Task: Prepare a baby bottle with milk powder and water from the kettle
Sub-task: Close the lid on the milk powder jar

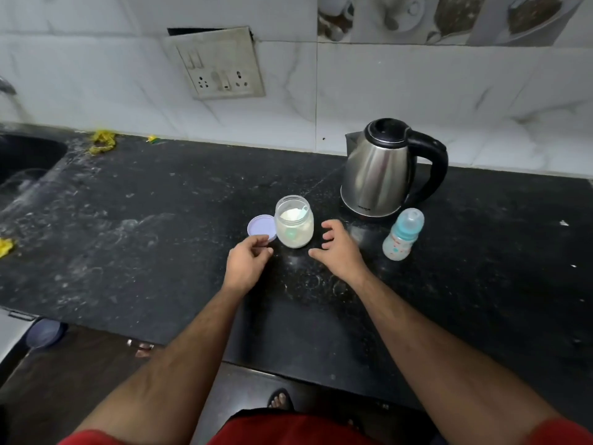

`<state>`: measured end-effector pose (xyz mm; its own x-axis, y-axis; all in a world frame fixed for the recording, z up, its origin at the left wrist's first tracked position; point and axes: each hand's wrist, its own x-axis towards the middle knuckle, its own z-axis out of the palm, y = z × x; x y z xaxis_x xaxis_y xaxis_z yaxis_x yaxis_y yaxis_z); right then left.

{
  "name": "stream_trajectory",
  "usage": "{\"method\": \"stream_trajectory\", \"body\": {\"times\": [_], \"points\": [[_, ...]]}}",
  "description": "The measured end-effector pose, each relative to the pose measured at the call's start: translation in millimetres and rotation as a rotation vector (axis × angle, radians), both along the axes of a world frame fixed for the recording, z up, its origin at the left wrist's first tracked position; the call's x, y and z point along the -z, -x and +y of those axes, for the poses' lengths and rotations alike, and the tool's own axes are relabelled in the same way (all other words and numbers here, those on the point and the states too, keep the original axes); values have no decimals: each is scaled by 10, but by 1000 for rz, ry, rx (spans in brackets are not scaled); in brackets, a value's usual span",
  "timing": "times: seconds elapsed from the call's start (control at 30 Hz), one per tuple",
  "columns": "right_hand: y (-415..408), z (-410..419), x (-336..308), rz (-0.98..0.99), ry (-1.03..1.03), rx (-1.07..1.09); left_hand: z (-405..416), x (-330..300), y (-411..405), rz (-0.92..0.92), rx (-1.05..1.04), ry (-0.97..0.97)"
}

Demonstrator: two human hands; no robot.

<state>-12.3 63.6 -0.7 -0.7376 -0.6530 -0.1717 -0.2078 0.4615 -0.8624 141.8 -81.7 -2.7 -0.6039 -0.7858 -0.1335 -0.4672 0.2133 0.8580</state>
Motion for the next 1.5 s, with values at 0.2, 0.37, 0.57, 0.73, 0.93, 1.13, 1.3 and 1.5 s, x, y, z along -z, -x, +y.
{"method": "stream_trajectory", "body": {"times": [0.2, 0.37, 0.57, 0.73, 0.93, 1.13, 1.3, 1.5], "points": [[110, -297, 31, -22, -32, -37, -527, -69, 223, -154, 132, 167], [148, -425, 51, -49, -32, -70, -796, -10, 413, -374, 368, 304], [131, -505, 38, -44, -45, -70, -912, 72, 517, -476, 480, 399], [83, -558, 42, -36, 18, -66, -956, 133, 550, -494, 510, 348], [41, -546, 23, -3, 47, -4, -932, 156, 564, -448, 452, 330], [-3, -303, -10, -21, 118, 96, -768, 95, 564, -258, 315, 198], [30, 5, -70, -33, 101, 144, -478, -140, 719, 7, 178, -158], [-34, 313, -105, -22, 118, 200, -205, -402, 949, 292, 102, -573]]}}
